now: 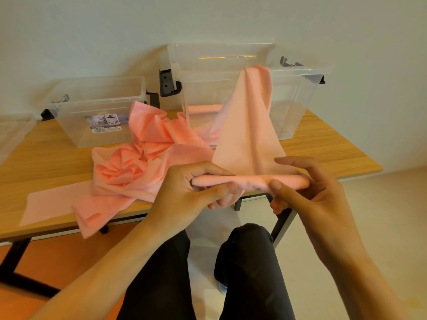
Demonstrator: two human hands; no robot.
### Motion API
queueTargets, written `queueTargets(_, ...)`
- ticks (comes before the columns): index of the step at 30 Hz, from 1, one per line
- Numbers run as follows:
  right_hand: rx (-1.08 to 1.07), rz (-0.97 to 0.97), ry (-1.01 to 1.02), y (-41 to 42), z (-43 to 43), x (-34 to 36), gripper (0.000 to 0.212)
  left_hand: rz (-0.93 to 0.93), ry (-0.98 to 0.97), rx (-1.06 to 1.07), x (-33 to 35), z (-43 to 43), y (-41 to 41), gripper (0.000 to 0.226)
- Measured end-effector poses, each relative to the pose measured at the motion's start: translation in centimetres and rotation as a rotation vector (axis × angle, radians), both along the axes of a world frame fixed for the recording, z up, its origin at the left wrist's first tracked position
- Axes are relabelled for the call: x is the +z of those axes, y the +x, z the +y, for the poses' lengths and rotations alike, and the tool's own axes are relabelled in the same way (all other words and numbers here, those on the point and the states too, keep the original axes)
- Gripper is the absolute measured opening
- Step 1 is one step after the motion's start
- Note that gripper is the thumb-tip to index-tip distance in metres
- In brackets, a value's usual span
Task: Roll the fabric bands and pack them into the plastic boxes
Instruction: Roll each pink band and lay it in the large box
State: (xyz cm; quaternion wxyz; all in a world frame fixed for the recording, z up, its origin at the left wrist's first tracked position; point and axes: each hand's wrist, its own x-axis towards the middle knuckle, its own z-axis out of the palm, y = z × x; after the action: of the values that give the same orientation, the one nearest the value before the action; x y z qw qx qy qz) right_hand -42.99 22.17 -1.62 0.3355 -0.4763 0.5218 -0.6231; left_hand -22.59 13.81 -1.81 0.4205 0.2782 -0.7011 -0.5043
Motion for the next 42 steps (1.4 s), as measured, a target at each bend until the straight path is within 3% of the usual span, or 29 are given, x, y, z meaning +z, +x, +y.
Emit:
queueTargets(5, 0.062, 0.003, -0.023, -0.1, 0.0, 0.9, 0.029, 0.010, -0.016, 0.017, 0.7, -0.1, 0.3, 0.008)
queueTargets(14, 0.105, 0.126, -0.029, -1.2, 0.7, 2.5, 0.022, 0.041, -0.003, -0.021, 2.3, 0.2, 0.6, 0.015)
queueTargets(18, 0.118, 0.172, -0.032, -1.2, 1.1, 2.8, 0.023, 0.056, 0.015, -0.012, 2.6, 0.6, 0.8, 0.013)
queueTargets(21, 0.131, 0.175, -0.052, -1.4, 1.2, 3.5, 0.026, 0.052, -0.014, -0.048, 3.3, 0.5, 1.3, 0.029)
queueTargets(26, 0.098, 0.144, -0.063, -1.5, 1.1, 3.6, 0.027, 0.017, -0.041, -0.035, 3.7, 0.4, 1.3, 0.017)
queueTargets(31, 0.149, 0.142, -0.021, -1.2, 1.2, 3.0, 0.037, 0.030, -0.020, -0.038, 3.5, 0.7, 1.2, 0.021)
queueTargets(35, 0.159, 0.170, -0.037, -1.2, 1.3, 2.9, 0.023, 0.046, 0.019, -0.052, 3.2, 0.8, 1.2, 0.022)
queueTargets(42, 0.056, 0.153, -0.073, -1.1, 1.1, 2.7, 0.022, 0.012, -0.059, -0.077, 2.6, 0.6, 1.1, 0.022)
